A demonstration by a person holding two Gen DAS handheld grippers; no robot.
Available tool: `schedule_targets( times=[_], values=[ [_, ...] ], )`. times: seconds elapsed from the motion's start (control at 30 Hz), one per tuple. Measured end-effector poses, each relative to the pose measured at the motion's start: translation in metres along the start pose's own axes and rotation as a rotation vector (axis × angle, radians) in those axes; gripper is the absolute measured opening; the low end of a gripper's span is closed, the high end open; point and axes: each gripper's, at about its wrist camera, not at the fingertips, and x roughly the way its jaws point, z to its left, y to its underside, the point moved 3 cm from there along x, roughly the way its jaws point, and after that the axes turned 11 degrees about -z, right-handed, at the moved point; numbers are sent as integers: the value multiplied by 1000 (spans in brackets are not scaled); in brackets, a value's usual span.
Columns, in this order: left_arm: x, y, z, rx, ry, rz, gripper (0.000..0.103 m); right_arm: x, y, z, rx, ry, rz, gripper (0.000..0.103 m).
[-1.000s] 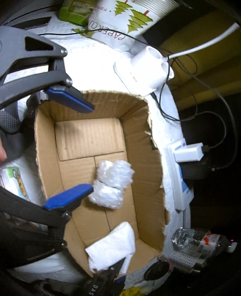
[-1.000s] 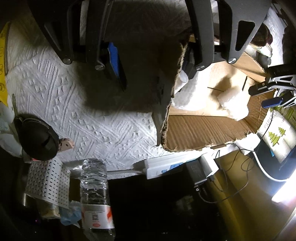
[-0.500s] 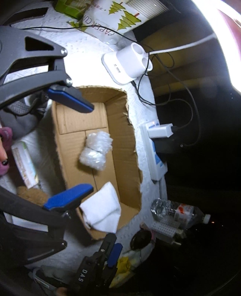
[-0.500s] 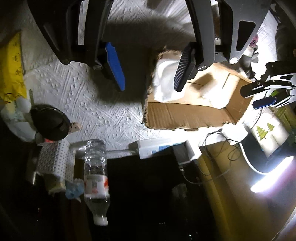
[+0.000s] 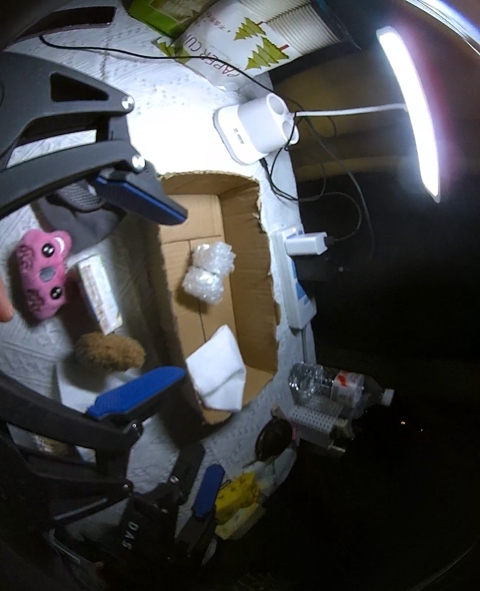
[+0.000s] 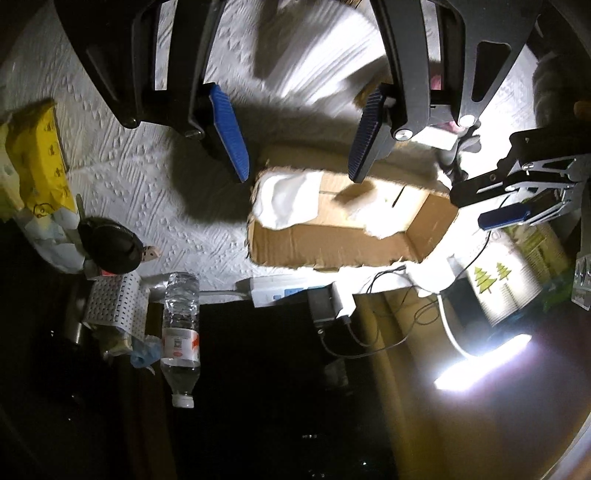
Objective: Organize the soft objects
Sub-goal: 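Grasp the folded white paper towel with the right gripper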
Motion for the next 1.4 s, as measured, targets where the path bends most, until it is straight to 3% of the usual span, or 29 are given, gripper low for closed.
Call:
schedule_targets(
  times=[0.4,0.67,0.93,1.07,1.2,1.27,1.4],
  values=[
    [-15,30,2,-17,21,13,81,1,43,14,0,-3,96,61],
    [-20,51,16,-48,22,31,81,23,70,29,-30,-1,199,77],
    [-17,64,28,-78,27,48,81,46,92,48,-88,3,279,77],
    [-18,69,34,-92,24,53,81,51,96,57,-166,28,276,76],
    [-20,69,35,-95,22,54,81,51,97,59,-211,50,269,62],
    [-21,70,32,-93,24,55,81,49,96,57,-217,48,260,44],
    [-23,70,24,-82,28,57,81,43,95,47,-209,39,243,21]
  ],
)
